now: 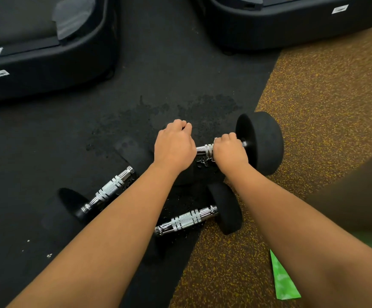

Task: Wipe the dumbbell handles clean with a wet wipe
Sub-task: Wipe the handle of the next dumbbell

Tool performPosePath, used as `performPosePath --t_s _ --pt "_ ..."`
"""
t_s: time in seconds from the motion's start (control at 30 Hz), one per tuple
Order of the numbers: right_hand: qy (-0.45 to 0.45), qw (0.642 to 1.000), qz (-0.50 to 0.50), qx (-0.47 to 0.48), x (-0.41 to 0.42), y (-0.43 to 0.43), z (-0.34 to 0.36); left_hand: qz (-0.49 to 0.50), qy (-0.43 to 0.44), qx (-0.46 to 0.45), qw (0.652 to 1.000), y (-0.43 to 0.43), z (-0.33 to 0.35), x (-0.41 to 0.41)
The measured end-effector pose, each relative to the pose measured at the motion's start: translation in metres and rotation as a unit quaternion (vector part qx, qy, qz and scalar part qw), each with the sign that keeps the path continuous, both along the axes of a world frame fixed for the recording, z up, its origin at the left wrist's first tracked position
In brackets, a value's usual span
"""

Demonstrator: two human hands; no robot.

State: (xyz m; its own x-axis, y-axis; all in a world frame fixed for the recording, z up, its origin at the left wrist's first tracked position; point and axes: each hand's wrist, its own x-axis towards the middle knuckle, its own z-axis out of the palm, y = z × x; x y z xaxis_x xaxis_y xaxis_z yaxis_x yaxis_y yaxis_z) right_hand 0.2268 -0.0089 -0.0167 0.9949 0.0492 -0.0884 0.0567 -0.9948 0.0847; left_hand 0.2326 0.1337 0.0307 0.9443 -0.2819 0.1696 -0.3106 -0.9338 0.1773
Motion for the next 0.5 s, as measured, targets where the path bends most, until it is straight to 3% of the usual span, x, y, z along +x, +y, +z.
performPosePath --t_s 0.2,0.37,0.5 --pt "0.013 0.997 -0.070 -0.007 0.001 -0.007 0.000 0.019 0.038 0.008 0.999 -0.003 0.002 0.006" --pt "-0.010 1.000 -0.010 0.008 -0.005 0.000 0.000 0.027 0.045 -0.004 0.999 -0.005 0.004 0.006" --pt "0.003 0.998 -0.055 0.005 -0.003 -0.009 -0.001 0.027 0.057 0.003 0.998 -0.004 0.007 0.009"
